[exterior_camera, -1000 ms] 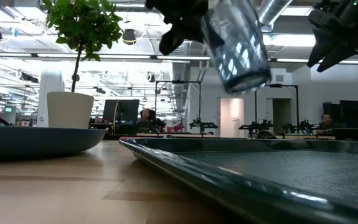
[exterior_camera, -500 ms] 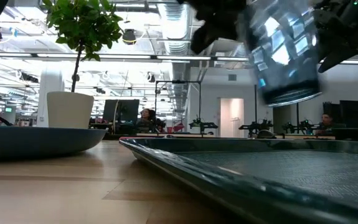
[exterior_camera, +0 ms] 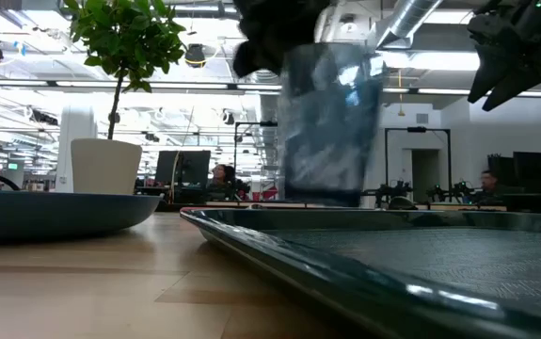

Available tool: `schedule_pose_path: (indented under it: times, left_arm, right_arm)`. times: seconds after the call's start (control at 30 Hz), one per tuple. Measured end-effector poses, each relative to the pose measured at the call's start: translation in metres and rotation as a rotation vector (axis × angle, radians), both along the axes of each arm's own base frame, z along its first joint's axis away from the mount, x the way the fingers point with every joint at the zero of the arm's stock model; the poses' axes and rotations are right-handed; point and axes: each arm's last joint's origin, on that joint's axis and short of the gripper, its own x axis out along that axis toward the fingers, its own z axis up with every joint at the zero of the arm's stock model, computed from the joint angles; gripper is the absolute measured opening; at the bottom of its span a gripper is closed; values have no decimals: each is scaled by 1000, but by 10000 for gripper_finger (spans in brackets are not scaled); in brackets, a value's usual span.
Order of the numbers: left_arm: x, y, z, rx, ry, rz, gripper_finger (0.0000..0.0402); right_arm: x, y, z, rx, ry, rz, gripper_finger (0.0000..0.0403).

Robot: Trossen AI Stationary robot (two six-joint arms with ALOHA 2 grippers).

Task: Pick and place plate/cup/fork/spoon on tray
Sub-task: Put the blue cup on the black tray

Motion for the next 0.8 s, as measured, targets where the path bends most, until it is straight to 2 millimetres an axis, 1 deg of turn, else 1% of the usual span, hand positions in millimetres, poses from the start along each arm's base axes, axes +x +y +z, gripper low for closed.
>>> schedule_pose_path:
  times: [0.13,0.27,0.33,0.43,0.57,0.8]
  left_arm:
    - [-23,6,-2,-12,-21,76,0]
    - [-45,10,-17,-8,-49,172,0]
    - [-51,11,-23,-26,-62,203,0]
    - [-56,12,-30,-54,-45,212,0]
    - [-54,11,-31,-86,-54,211,0]
    - [-56,6,-34,-104,-36,235,0]
  right_arm:
    - [0,0,0,-1,5,2,220]
    - [0,0,0,-4,9,6,220]
    - [0,0,0,-5,9,8,220]
    - [-1,0,0,-5,12,8,220]
    - [-1,0,0,-13,22,22,221]
    - [-1,0,0,-21,31,39,221]
